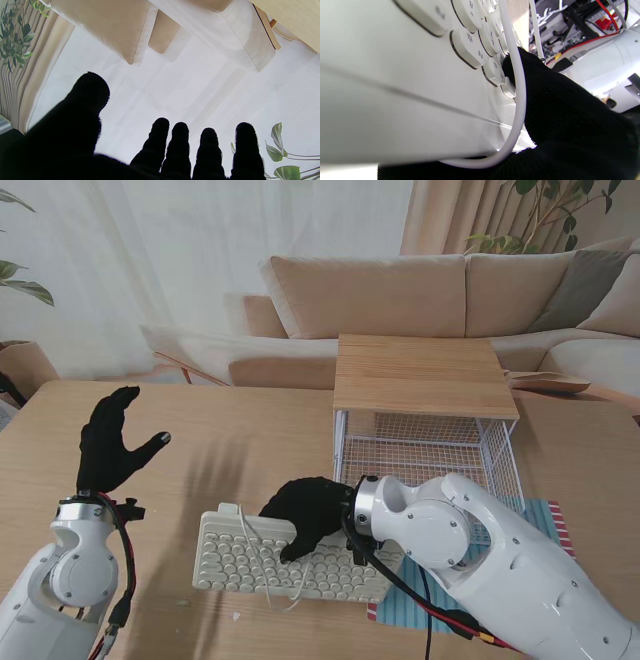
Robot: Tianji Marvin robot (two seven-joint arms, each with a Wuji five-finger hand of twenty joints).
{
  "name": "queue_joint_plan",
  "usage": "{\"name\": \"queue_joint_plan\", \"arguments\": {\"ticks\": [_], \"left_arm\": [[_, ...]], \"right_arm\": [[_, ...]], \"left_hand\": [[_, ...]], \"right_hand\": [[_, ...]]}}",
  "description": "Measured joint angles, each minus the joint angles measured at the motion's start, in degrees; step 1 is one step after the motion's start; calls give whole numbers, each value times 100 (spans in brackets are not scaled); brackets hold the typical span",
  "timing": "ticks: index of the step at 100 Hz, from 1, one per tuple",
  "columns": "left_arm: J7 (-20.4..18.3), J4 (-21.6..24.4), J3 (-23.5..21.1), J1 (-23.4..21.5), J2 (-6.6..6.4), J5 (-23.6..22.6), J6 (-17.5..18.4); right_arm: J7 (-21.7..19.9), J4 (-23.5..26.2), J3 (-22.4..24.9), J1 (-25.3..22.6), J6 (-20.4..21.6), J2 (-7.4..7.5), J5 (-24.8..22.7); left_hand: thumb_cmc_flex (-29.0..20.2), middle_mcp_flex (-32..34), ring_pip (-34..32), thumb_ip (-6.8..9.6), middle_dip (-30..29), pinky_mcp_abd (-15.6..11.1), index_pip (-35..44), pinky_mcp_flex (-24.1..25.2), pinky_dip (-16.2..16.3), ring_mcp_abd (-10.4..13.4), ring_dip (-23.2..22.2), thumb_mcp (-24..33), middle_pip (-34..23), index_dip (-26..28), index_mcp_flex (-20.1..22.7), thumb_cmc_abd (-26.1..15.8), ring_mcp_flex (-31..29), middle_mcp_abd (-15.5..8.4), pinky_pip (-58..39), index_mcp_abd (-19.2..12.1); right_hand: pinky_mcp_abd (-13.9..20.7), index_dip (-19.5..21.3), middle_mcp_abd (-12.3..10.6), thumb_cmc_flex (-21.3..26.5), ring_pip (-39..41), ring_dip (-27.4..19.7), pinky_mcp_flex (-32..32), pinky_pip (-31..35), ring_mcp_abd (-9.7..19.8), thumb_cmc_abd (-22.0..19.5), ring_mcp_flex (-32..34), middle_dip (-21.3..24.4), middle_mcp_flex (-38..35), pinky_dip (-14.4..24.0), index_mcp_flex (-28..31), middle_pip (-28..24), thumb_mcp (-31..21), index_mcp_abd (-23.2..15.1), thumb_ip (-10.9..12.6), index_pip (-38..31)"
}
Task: Unroll the mouse pad and set up the keyboard and mouse from the tabletop organizer
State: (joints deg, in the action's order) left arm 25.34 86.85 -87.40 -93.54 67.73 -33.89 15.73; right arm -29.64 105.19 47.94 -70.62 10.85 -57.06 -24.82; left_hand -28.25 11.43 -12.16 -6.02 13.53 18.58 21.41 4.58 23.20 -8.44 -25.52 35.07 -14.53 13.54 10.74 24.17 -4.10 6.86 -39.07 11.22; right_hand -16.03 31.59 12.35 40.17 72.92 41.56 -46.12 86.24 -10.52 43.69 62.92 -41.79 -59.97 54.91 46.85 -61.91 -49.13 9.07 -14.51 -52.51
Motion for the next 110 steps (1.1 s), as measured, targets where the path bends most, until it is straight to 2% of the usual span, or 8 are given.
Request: {"name": "queue_joint_plan", "arguments": {"ticks": [10, 30, 45, 78, 110], "left_arm": [[-180, 86, -35, -57, -16, 255, -1], [-113, 97, -38, -87, -22, 81, 6], [-70, 116, -60, -105, -21, 83, 9], [-58, 143, -82, -122, -17, 88, -9], [44, 136, -183, -126, -6, 58, -4]], "right_arm": [[98, -190, -155, 111, 0, -23, 67], [226, -523, -366, 257, 75, -70, 78], [473, -762, -554, 348, 76, -114, 67], [643, -1185, -882, 535, 272, -194, 90], [994, -1561, -1098, 699, 474, -276, -156]], "left_hand": [[0, 0, 0, 0, 0, 35, 0, 7, 0, 0, 0, -23, 0, 0, 1, -1, 0, 0, 0, 1], [0, 0, 0, 0, 0, 36, -10, 7, 0, -1, 1, -46, 0, 0, 4, -1, 0, 0, 0, 1], [0, 0, 0, 0, 0, 36, -39, 7, 0, -1, 2, -47, 0, 0, 6, -1, 0, 0, 0, 2], [0, 0, -1, 0, 0, 36, -41, 7, 0, -1, 59, -49, 0, 0, 6, -2, 0, 0, 0, 2], [-1, 0, -1, 0, 0, 36, -42, 7, 0, -1, 59, -50, 0, 0, 6, -2, 0, 1, 0, 2]], "right_hand": [[0, 0, 0, 0, 0, 0, 10, 0, 0, 0, 0, 0, 0, 0, 0, 0, 0, 0, 0, 0], [0, 1, 0, 0, 0, 0, 53, 0, 0, 0, 0, -1, 0, 0, 0, 0, 0, 0, 0, 0], [0, 5, 0, 0, -1, 0, 76, 0, 0, 0, 0, -1, 1, 0, 0, 0, 0, 0, 0, 0], [9, 8, -6, 0, -72, 3, 335, -126, 15, -90, -77, 1, 105, 0, -18, 24, 58, 1, 0, 53], [244, -8, -186, 0, -272, -73, 802, -625, 205, -238, -218, 228, 355, -93, -183, 88, 161, -66, 0, 108]]}}
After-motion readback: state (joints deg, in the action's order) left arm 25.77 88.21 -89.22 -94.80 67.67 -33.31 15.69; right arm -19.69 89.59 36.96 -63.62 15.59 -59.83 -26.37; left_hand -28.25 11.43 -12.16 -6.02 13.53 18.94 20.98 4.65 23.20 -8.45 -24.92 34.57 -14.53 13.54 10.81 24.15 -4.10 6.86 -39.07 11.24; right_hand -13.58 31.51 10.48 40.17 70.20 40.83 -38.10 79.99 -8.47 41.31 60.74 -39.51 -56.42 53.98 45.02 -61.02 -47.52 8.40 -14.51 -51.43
